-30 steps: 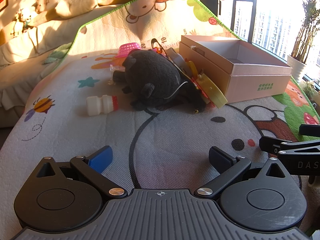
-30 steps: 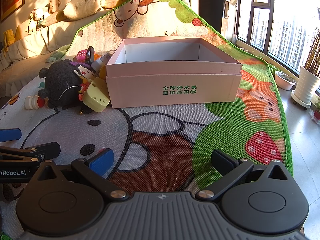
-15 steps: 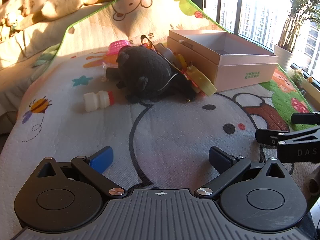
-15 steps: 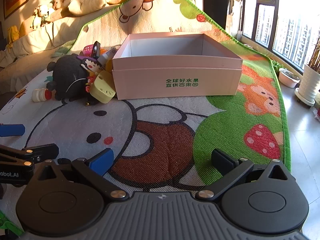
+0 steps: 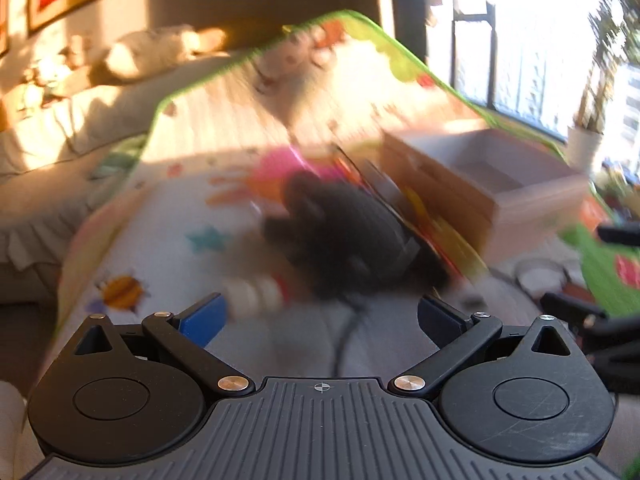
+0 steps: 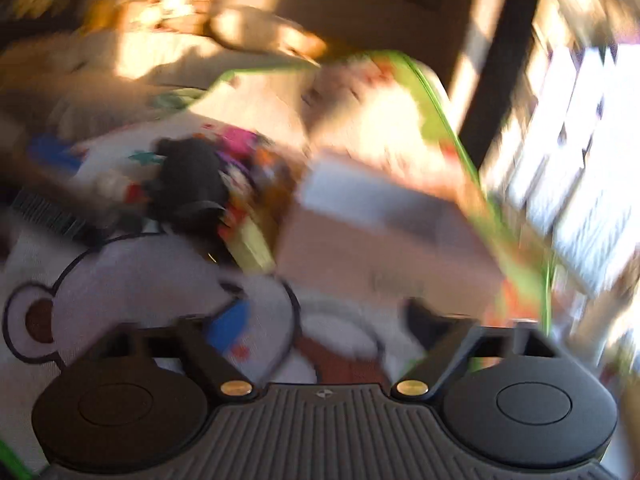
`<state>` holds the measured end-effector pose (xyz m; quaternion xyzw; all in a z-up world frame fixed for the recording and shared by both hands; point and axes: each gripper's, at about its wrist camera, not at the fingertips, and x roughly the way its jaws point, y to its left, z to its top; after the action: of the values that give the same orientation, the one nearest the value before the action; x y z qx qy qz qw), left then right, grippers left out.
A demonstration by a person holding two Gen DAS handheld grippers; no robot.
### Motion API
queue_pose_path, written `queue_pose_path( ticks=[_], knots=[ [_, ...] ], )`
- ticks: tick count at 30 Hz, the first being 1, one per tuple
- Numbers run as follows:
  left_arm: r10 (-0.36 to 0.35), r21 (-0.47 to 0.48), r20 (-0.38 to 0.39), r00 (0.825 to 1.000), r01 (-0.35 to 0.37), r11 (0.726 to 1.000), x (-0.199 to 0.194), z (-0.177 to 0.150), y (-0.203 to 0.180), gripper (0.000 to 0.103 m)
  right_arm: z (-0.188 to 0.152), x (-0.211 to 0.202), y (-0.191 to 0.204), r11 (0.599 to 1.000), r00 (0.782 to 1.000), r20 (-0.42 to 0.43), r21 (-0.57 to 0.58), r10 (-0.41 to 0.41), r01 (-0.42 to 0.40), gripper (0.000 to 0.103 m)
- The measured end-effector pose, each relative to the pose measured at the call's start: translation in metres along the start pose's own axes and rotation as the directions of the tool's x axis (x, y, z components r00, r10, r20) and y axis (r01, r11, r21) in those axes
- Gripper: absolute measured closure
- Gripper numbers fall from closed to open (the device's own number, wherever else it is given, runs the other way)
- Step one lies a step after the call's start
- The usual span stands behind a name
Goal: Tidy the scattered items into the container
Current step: 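Grasp the yellow toy with the right tool and drop it into the pink box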
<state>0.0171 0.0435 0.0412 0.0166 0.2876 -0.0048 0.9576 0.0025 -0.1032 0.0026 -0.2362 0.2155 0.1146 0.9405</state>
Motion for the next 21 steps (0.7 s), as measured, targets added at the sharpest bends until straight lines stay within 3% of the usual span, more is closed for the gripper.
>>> queue_pose_path(
  ticks=[4,9,10,11,13,16,21],
  knots=[
    [-0.008,-0.094,0.012,1.000,0.009,0.996,-0.002,0.004,0.024,0.000,0.016,0.020,0.029,0.988,0.999,0.003,-0.149,0.048,-0.047,0.065],
    [-0.024,-0.122,-0.020,1.000,0.021,0.992,-0.004,-0.008,0.037,0.000,0.023,0.050,0.051,0.964,1.000,0.003,-0.266,-0.006,0.006,0.067],
    [-0.028,-0.124,-0.027,0.999,0.025,0.992,-0.003,-0.010,0.037,0.000,0.024,0.053,0.052,0.964,1.000,0.004,-0.266,-0.001,0.002,0.077],
    [-0.034,-0.127,-0.033,0.999,0.029,0.991,-0.003,-0.011,0.037,0.000,0.025,0.054,0.052,0.965,1.000,0.003,-0.261,0.005,-0.004,0.080],
    [-0.044,-0.133,-0.041,0.998,0.038,0.990,-0.003,-0.012,0.035,0.000,0.028,0.044,0.044,0.977,0.999,0.011,-0.212,0.036,-0.032,0.081],
    [-0.050,-0.135,-0.043,0.998,0.044,0.990,-0.002,-0.012,0.033,0.000,0.029,0.016,0.014,0.987,0.989,0.003,-0.059,0.147,-0.146,0.085],
    [-0.073,-0.120,-0.057,0.996,0.066,0.991,-0.002,-0.013,0.022,0.000,0.006,-0.032,-0.052,0.931,0.948,-0.024,0.200,0.316,-0.305,0.085]
  ],
)
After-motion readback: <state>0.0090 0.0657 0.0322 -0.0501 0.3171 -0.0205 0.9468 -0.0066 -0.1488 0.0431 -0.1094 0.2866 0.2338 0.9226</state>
